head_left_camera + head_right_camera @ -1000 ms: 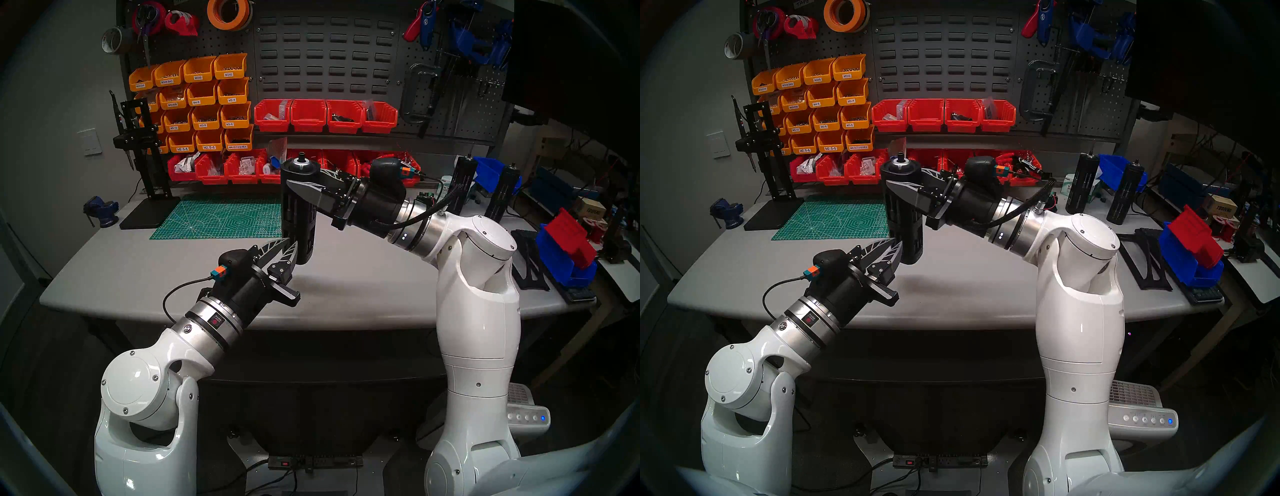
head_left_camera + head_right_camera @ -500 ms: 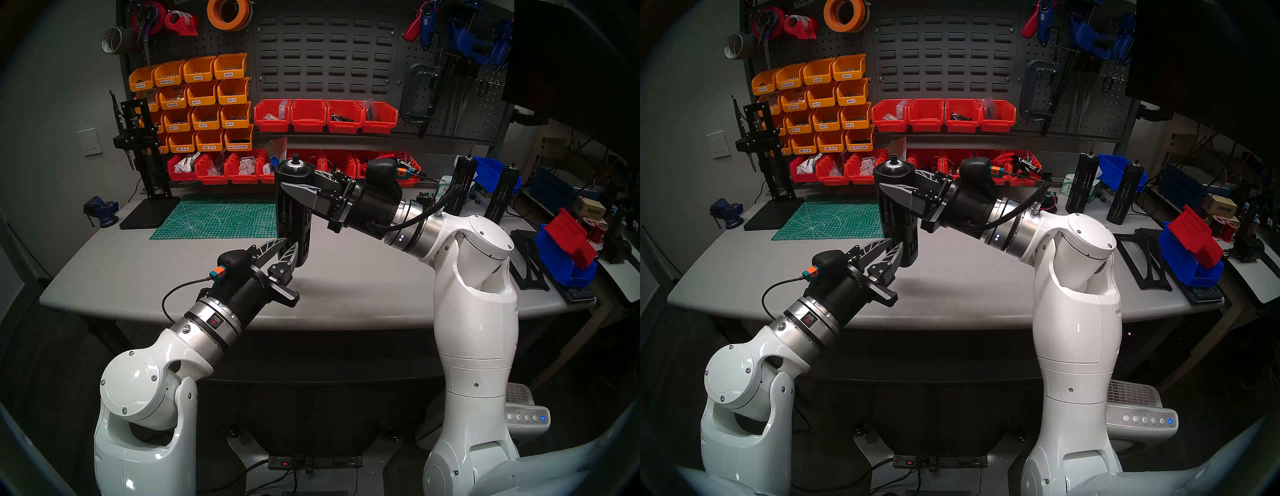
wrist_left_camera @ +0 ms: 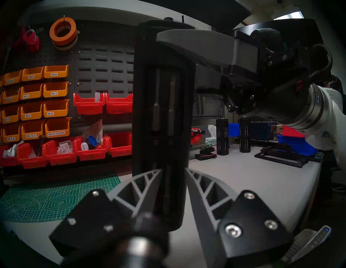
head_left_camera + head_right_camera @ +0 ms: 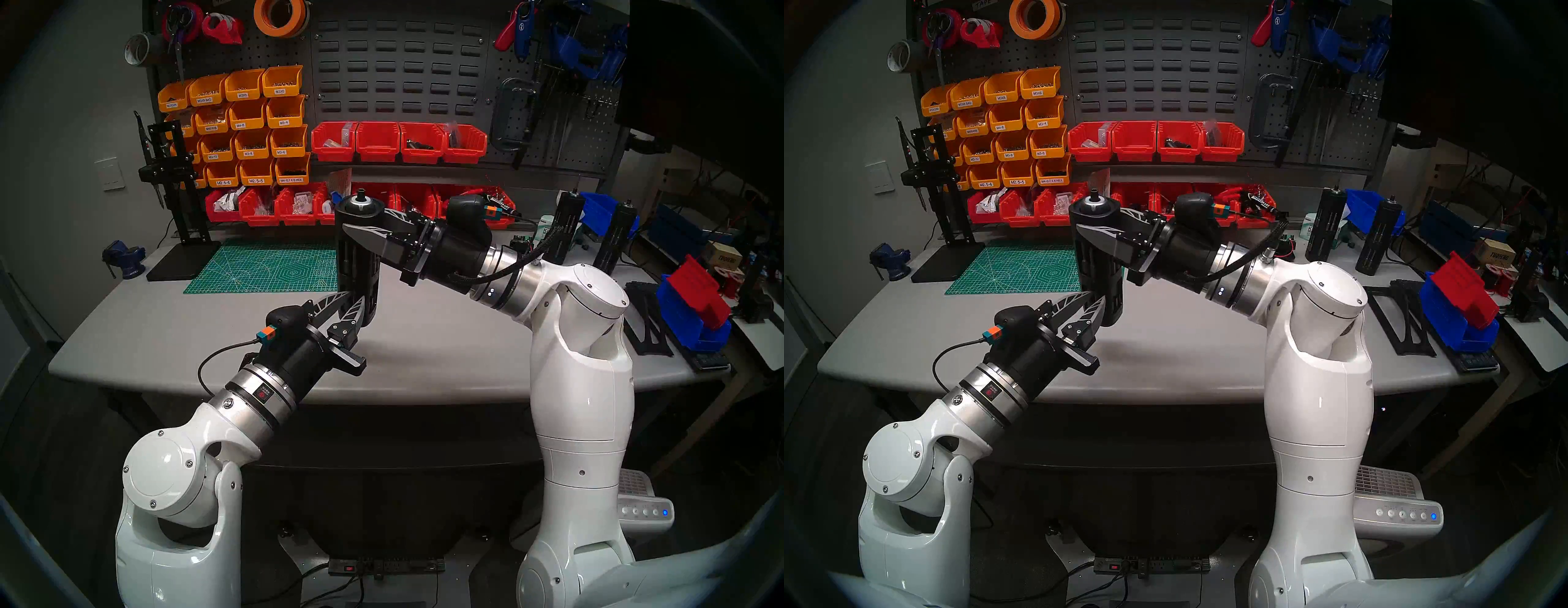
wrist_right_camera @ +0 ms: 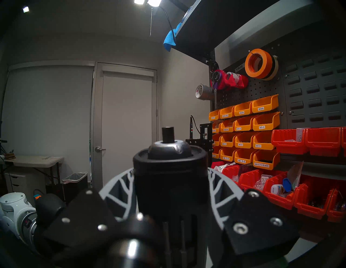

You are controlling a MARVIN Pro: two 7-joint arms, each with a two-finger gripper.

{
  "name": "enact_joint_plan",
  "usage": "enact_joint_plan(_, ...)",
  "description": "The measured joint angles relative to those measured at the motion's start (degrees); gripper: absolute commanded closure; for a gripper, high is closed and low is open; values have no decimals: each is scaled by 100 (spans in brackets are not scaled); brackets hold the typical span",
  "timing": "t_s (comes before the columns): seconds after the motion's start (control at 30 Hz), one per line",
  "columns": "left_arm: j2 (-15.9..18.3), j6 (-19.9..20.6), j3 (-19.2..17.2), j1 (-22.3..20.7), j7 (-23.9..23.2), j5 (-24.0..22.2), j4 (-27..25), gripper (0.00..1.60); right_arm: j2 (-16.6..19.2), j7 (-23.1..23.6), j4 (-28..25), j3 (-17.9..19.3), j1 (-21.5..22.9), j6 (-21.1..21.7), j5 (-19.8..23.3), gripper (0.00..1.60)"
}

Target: Pick a screwdriver bit and insert it into the screwdriver

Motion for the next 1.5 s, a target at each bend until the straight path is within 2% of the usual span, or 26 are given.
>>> enact_joint_plan(0.03, -4, 0, 10, 2, 10, 20, -4, 99, -5, 2, -3, 7, 0, 0, -3, 160)
enact_joint_plan(0.4, -29, 10, 20, 5, 58, -2, -6, 93, -60, 45, -29, 32, -3, 1, -24, 160)
enact_joint_plan(0.5, -31, 17, 20, 6, 66, -3, -6, 100, -71, 51, -40, 33, -5, 2, -34, 160)
enact_joint_plan(0.53, -32, 20, 21, 6, 69, -3, -7, 118, -75, 53, -47, 34, -6, 3, -37, 160)
enact_joint_plan(0.57, -33, 23, 22, 6, 71, -3, -8, 125, -79, 54, -52, 36, -8, 4, -41, 160)
enact_joint_plan(0.6, -35, 25, 24, 7, 75, -4, -11, 150, -83, 55, -57, 37, -9, 5, -46, 160)
enact_joint_plan(0.63, -36, 25, 25, 9, 77, -4, -13, 160, -87, 55, -63, 40, -11, 5, -51, 160)
enact_joint_plan(1.5, -105, -175, 25, 51, 56, -114, 44, 160, -128, 37, -32, 288, -19, 7, -189, 160)
